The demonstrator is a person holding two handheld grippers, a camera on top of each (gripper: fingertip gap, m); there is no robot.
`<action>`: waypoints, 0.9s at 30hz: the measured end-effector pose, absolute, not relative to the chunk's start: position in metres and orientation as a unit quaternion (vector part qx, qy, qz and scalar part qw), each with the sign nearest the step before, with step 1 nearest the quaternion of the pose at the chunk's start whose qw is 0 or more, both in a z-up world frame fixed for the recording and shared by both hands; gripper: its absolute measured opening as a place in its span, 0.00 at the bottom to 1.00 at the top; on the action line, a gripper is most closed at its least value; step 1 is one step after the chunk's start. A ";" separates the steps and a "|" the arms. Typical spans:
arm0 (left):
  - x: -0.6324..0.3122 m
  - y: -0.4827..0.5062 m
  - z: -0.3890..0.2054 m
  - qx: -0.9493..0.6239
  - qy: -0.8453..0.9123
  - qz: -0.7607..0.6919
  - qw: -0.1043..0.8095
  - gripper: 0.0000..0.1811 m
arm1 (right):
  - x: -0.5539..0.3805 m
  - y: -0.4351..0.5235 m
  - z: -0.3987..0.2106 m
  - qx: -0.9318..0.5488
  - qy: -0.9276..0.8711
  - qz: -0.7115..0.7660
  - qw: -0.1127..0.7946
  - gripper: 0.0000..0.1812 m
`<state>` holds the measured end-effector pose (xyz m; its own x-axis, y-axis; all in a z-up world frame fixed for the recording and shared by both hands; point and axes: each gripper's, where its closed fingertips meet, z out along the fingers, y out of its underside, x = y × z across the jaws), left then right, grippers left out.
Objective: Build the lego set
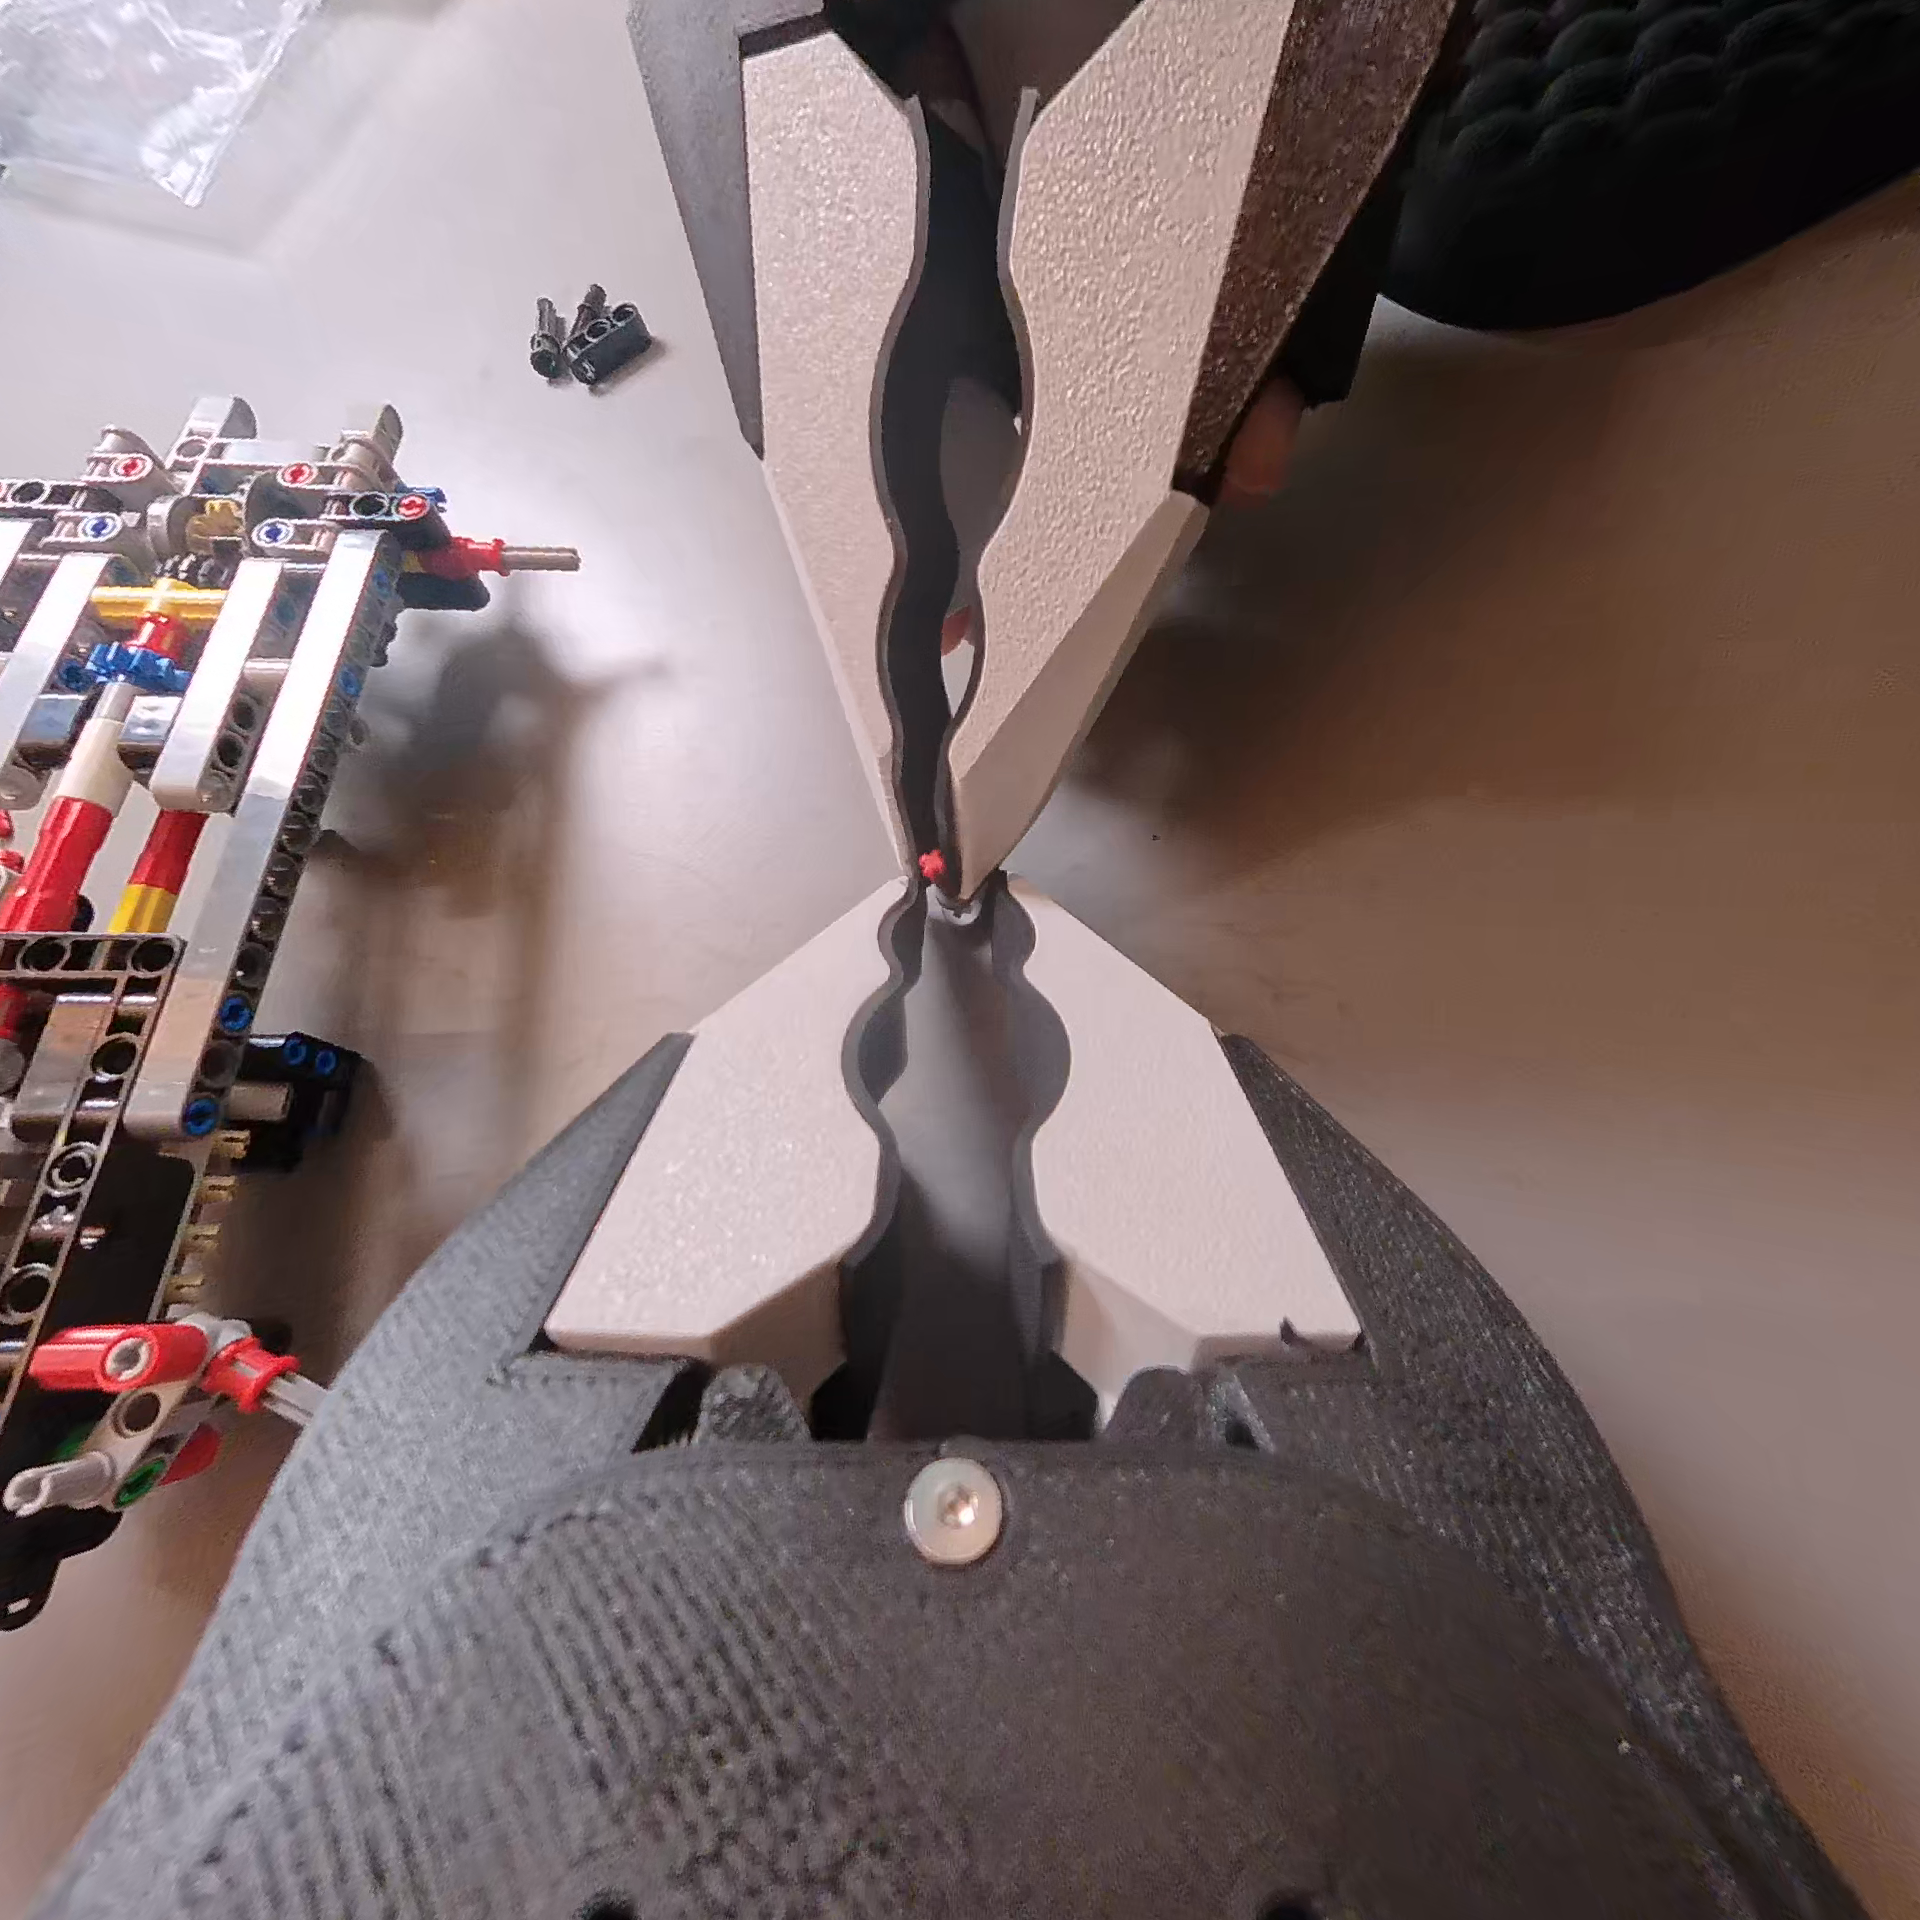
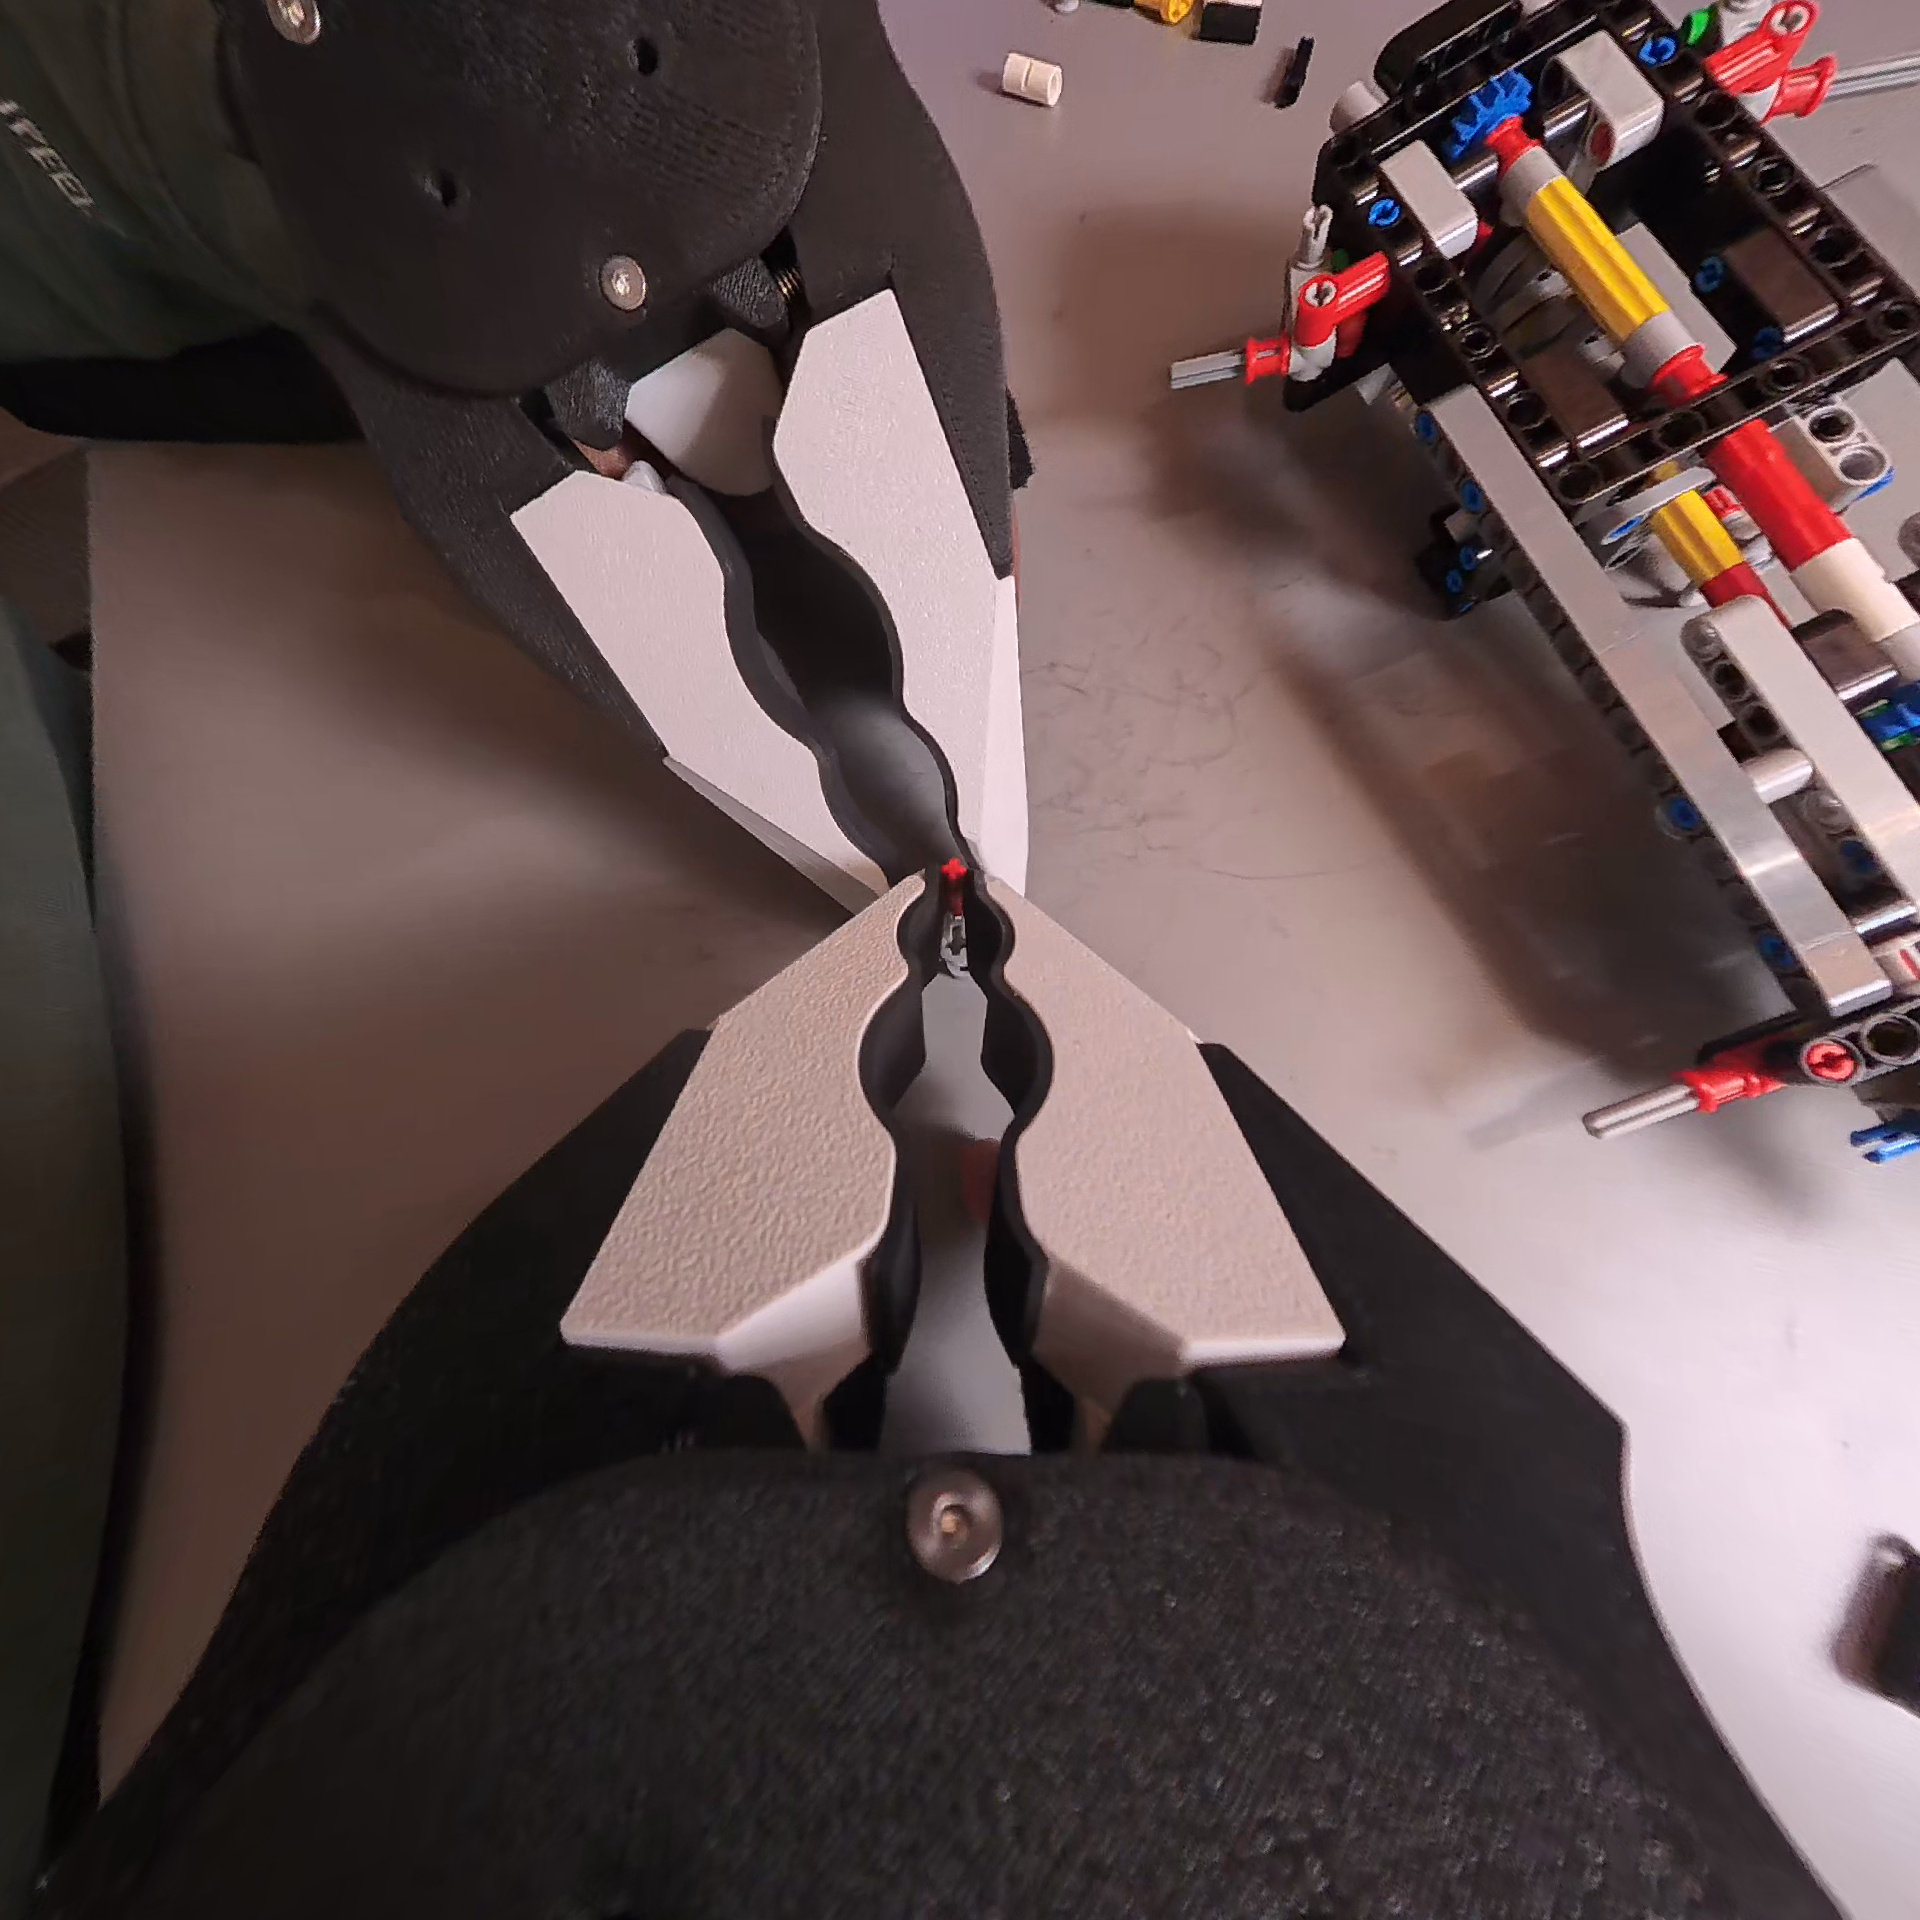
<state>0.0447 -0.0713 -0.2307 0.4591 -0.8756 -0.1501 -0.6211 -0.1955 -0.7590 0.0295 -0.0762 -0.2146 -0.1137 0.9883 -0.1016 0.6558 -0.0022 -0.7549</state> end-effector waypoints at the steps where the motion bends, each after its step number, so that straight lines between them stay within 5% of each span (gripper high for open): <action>1: 0.045 -0.071 -0.231 -0.756 0.495 -0.159 0.398 0.06 | 0.029 -0.076 -0.214 -0.621 -0.658 0.351 0.241 0.01; 27: 0.045 -0.072 -0.230 -0.753 0.498 -0.152 0.402 0.04 | 0.034 -0.075 -0.211 -0.603 -0.668 0.375 0.222 0.08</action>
<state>0.0445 -0.0716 -0.2300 0.4581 -0.8723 -0.1709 -0.6269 -0.1808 -0.7578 0.0341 -0.0753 -0.2112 -0.1748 0.9723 -0.1554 0.6383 -0.0083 -0.7697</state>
